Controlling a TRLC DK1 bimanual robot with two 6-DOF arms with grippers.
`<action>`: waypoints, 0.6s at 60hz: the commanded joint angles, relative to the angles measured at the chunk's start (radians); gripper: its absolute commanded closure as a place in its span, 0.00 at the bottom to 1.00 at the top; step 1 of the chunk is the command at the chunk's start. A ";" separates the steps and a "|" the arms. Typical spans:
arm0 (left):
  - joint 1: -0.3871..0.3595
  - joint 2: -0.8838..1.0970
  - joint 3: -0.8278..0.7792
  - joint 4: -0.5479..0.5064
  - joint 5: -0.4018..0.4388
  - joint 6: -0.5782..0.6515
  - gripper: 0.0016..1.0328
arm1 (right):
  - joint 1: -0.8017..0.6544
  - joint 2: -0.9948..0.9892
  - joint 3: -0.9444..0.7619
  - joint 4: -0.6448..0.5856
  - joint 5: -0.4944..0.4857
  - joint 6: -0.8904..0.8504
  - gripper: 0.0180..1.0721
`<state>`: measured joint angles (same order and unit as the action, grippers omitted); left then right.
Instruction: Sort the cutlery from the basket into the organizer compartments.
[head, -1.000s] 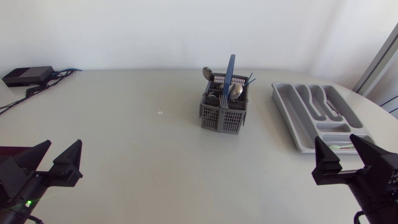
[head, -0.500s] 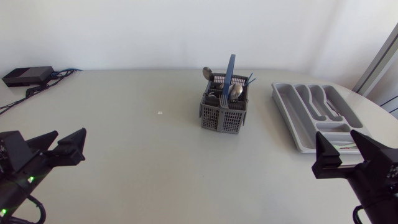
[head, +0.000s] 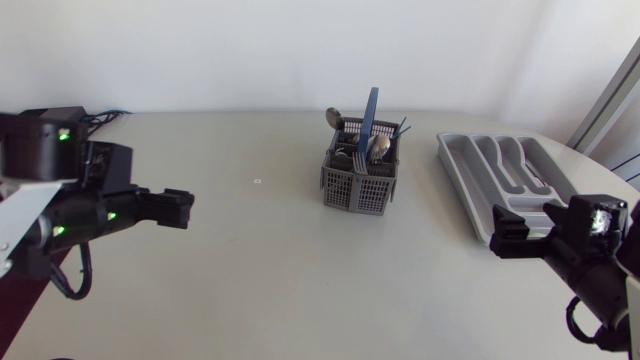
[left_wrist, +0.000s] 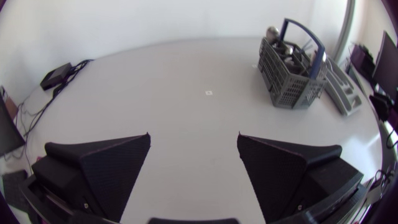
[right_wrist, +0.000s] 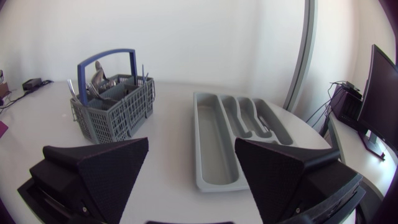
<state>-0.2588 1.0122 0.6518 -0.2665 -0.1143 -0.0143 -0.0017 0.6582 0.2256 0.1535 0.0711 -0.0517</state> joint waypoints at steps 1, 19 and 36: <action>-0.042 0.134 0.131 -0.069 -0.007 0.106 0.06 | 0.005 0.112 0.087 -0.066 0.019 0.012 0.05; -0.111 0.459 0.453 -0.209 0.057 0.045 0.12 | 0.008 0.250 0.216 -0.256 -0.051 -0.111 0.05; -0.231 0.721 0.798 -0.333 0.059 0.005 0.12 | 0.034 0.345 0.284 -0.324 -0.126 -0.122 0.05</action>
<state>-0.4477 1.6909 1.3643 -0.5777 -0.0608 0.0227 0.0109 0.9825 0.4877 -0.1581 -0.0490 -0.1616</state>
